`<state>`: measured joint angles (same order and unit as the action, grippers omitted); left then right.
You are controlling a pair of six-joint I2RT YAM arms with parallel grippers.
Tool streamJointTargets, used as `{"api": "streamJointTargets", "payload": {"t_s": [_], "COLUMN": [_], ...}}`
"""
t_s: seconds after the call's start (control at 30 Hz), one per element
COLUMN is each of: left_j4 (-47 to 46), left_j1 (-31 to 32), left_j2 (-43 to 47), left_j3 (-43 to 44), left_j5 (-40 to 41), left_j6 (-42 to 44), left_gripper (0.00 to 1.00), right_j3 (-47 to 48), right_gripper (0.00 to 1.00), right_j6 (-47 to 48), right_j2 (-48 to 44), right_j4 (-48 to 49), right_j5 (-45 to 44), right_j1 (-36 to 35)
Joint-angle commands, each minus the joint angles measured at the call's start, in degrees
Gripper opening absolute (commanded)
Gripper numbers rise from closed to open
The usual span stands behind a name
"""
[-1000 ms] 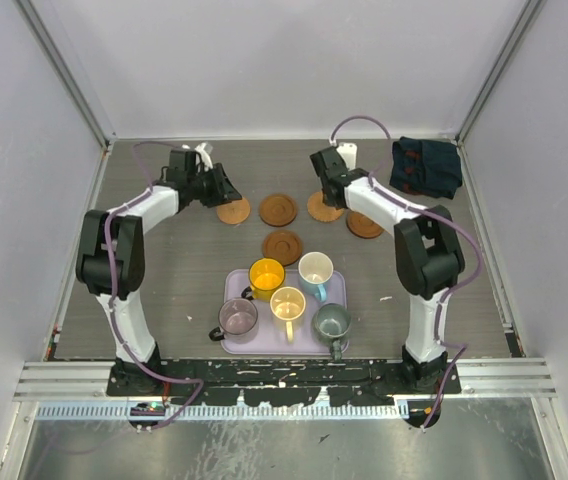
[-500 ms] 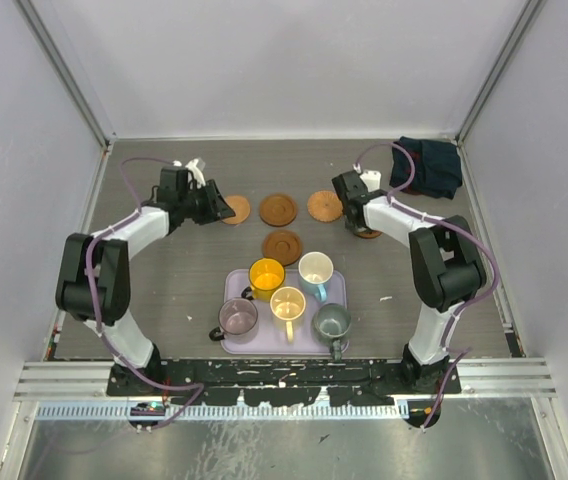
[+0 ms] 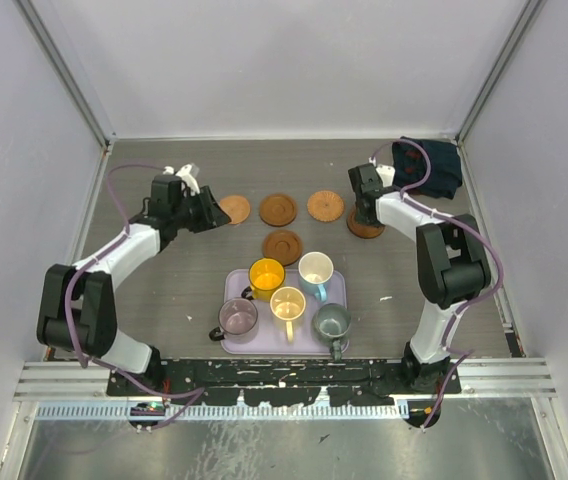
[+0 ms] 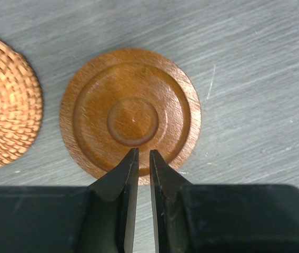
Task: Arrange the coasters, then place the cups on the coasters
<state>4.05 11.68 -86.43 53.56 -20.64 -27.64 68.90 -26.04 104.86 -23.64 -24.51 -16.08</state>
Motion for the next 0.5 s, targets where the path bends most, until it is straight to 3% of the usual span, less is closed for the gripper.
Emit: {"api": "streamJointTargets", "payload": {"t_s": [0.0,0.47], "left_j4": [-0.3,1.4], "left_j1": [0.8,1.0], "left_j2": [4.8,7.2], "left_j3": [-1.7,-3.9], "left_j5": [1.9,3.1], "left_j6": [-0.4,-1.2], "left_gripper": [0.4,0.41], "right_j3": [3.5,5.5], "right_gripper": [0.2,0.18], "right_j6": [0.3,-0.8], "right_j2": [1.5,7.5], "right_j4": [3.0,4.9], "right_j5": [3.2,6.2], "right_j1": [1.4,5.3]}}
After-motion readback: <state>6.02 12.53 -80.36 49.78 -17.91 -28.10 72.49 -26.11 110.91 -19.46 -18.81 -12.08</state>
